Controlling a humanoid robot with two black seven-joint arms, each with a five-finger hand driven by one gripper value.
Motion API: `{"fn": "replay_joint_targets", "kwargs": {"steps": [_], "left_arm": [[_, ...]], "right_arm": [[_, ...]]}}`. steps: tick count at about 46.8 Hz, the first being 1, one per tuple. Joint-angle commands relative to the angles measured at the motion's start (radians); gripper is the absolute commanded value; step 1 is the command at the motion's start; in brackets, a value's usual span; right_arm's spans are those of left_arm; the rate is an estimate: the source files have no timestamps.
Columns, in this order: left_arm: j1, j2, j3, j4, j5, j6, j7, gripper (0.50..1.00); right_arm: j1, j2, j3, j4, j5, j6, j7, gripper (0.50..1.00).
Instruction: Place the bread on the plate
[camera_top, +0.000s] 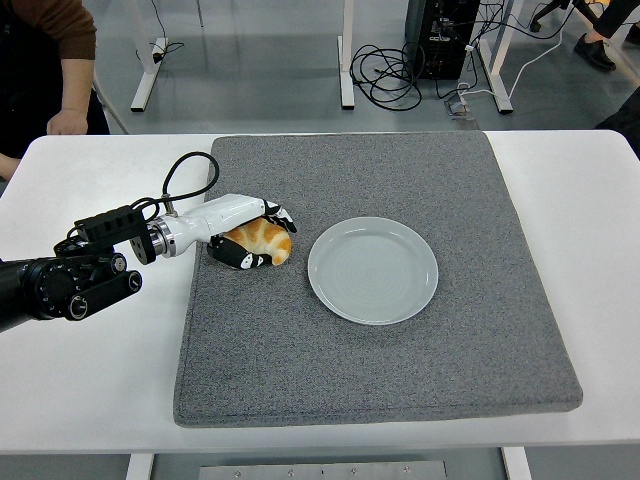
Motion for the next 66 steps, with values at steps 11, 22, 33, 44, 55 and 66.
{"fn": "replay_joint_targets", "kwargs": {"steps": [11,22,33,44,55,66], "left_arm": [[-0.006,0.002,0.005,0.000,0.007,-0.013,-0.005,0.500],[-0.015,0.003,0.024,0.000,0.007,-0.013,-0.011,0.500],[-0.046,0.034,0.030,-0.002,0.007,-0.015,-0.011,0.500],[-0.121,0.100,0.030,-0.002,0.007,-0.047,-0.012,0.500],[-0.216,0.143,0.028,0.000,-0.003,-0.067,-0.014,0.500],[-0.290,0.150,0.022,0.089,-0.013,-0.107,-0.014,0.500]], "right_arm": [[0.000,0.000,0.000,0.000,0.000,0.000,0.000,1.000],[0.000,0.000,0.000,0.000,0.000,0.000,0.000,1.000],[0.000,0.000,0.000,0.000,0.000,0.001,0.000,1.000],[0.000,0.000,0.000,0.000,0.000,0.000,0.000,1.000],[0.000,0.000,0.000,0.000,0.000,0.000,0.000,1.000],[0.000,0.000,0.000,0.000,0.000,0.000,0.000,1.000]]}}
